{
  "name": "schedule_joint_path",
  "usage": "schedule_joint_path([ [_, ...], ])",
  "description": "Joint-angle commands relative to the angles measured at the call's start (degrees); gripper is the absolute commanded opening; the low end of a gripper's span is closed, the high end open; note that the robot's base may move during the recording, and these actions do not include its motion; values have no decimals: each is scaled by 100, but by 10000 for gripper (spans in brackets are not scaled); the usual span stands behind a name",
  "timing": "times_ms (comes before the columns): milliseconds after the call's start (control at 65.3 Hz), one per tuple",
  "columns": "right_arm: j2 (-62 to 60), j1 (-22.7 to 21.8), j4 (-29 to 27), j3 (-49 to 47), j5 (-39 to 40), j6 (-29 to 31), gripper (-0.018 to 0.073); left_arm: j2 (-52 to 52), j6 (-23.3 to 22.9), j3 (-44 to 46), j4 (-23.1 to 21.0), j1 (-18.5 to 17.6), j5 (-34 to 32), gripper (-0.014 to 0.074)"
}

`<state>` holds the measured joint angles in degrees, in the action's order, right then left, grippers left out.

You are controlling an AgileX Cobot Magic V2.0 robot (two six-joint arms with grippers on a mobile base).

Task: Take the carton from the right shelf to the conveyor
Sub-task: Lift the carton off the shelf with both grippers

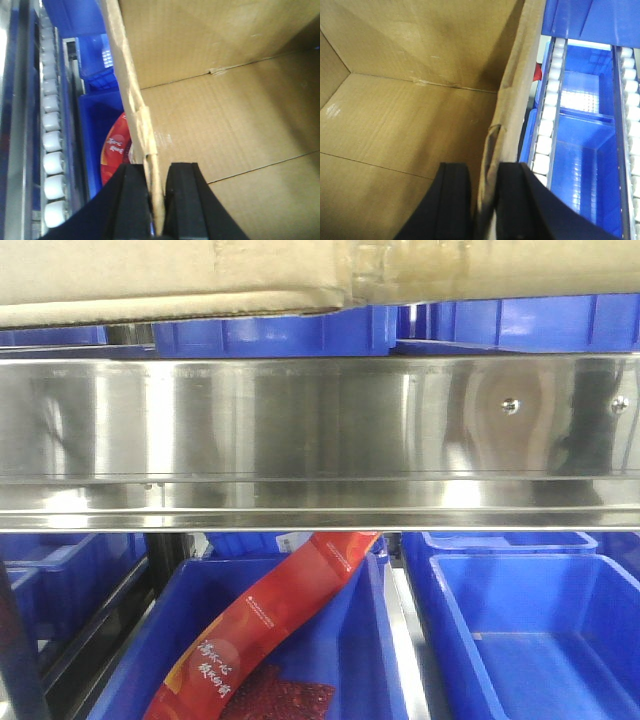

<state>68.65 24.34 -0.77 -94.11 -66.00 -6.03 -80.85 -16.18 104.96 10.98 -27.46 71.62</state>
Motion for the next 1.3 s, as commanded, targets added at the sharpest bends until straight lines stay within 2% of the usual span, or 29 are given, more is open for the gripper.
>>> schedule_joint_path([
  [0,-52,-13,-47,-20,354,111,-70,100,39,7,120,-38,-166,-15],
  [1287,-52,-13,-47,-20,354,111,-70,100,39,7,145,-38,-279,-16],
])
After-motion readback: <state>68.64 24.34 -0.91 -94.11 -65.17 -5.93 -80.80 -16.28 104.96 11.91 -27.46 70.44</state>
